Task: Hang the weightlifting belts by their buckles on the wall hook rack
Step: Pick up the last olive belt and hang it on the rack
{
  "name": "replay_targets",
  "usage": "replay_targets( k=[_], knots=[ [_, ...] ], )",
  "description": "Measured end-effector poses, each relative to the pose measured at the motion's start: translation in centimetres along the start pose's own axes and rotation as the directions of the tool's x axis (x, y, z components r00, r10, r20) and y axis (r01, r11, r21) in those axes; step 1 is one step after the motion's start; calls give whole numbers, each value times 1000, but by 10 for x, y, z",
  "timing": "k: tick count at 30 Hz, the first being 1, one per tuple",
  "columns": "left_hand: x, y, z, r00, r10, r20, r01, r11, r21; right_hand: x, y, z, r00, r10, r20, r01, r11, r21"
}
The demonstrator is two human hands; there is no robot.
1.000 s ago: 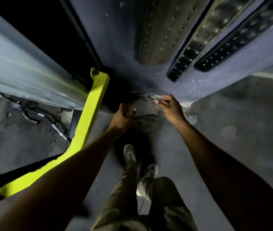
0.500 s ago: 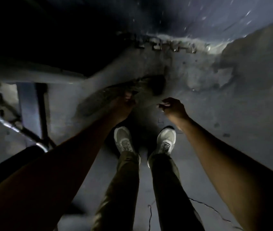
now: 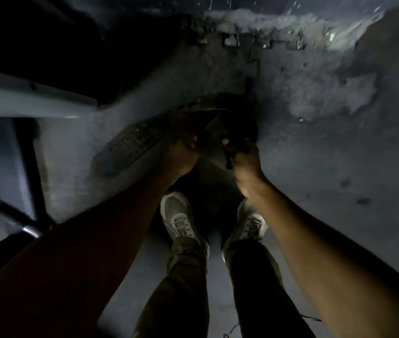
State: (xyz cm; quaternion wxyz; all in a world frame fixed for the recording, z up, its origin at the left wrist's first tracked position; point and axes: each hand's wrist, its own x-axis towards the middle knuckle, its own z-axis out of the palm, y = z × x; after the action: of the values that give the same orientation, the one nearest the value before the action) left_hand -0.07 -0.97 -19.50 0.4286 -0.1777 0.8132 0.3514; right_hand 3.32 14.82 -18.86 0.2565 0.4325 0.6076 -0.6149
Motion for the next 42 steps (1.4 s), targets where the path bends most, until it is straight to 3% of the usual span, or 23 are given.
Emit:
replay_targets(
  k=[4,8,14,19,21,25,29,32,34,37,42],
  knots=[
    [-92,57,-43,994,105,35,-100,987,-122,-72,-78,-20,991,-112,76,115,992,-49],
    [-199,119,-92,987,115,109,-49,875,-481,-157,-171,-36,977,-206,46,209,976,-60],
    [-339,204,-166,918,372,134,-209,743,-636,-308,-299,-48,962,-273,1,271,957,100],
    [-437,251,-224,853,521,4,-373,615,-694,-423,-372,-60,925,-370,85,341,907,247],
    [-477,268,-242,836,547,-32,-400,569,-718,-467,-391,-69,875,-466,135,430,874,229],
    [-550,306,-266,864,503,6,-270,474,-838,-544,-412,-97,738,-637,223,626,769,128],
    [-614,351,-287,886,459,-70,-282,412,-866,-610,-411,-136,587,-746,314,775,630,48],
    [-663,381,-295,908,407,-101,-281,412,-867,-652,-406,-164,498,-790,359,830,553,66],
    [-692,396,-291,901,383,-202,-365,421,-831,-676,-403,-181,451,-794,407,853,518,64],
    [-728,412,-278,784,509,-355,-560,336,-757,-706,-409,-203,473,-795,379,832,545,103],
    [-783,417,-273,488,764,-421,-769,149,-622,-762,-461,-224,594,-699,398,610,714,343]
  ],
)
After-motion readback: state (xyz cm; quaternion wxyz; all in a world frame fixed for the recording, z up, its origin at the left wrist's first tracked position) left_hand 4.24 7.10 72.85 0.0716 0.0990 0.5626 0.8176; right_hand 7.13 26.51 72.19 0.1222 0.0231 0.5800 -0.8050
